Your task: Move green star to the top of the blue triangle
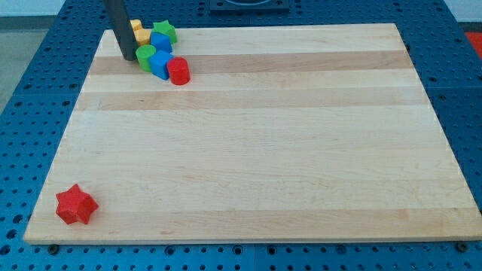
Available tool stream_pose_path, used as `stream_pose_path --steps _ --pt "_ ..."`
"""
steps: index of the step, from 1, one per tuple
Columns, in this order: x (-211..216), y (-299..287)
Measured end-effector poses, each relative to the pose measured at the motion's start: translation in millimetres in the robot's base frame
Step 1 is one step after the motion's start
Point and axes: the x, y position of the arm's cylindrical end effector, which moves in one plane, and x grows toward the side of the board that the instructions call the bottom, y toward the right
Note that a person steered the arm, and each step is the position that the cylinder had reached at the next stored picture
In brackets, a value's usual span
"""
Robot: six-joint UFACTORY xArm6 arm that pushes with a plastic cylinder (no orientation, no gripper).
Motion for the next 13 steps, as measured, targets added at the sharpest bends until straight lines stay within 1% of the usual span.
stream_pose_path --steps 2,3,4,5,6,7,8,9,10,11,13 --pt "1.7 -42.2" --pt "59.9 -50.7" --pt "144.8 1.9" --pt "169.1 130.5" --pt "150.7 249.9" --pt "62.8 284.2" --pt "-36.4 239.3" --pt "-76.6 200.5" --pt "-77.5 177.8" --pt "-78.9 141.2" --pt "-78.2 121.6"
